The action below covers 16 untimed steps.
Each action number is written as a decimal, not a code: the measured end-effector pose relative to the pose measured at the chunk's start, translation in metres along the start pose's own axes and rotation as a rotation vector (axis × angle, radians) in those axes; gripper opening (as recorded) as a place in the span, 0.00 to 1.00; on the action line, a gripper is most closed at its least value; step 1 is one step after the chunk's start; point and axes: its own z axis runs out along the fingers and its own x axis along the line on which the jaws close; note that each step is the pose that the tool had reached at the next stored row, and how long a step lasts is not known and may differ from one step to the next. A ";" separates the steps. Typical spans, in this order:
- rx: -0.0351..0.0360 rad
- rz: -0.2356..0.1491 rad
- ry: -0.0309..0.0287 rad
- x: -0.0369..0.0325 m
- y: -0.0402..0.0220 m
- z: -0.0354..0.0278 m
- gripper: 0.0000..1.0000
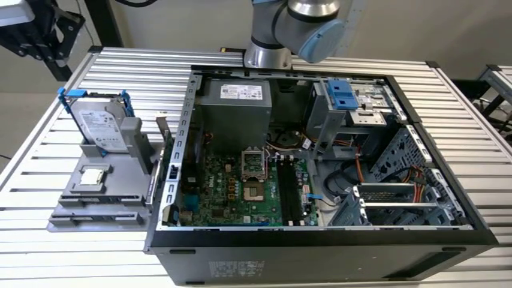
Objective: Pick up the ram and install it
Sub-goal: 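Reach for the ram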
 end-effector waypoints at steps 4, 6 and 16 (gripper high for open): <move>-0.0001 0.000 -0.0001 0.0002 -0.0064 -0.0001 0.00; 0.0000 0.000 -0.0001 0.0003 -0.0089 -0.0002 0.00; 0.0000 0.000 0.0000 0.0007 -0.0204 -0.0005 0.00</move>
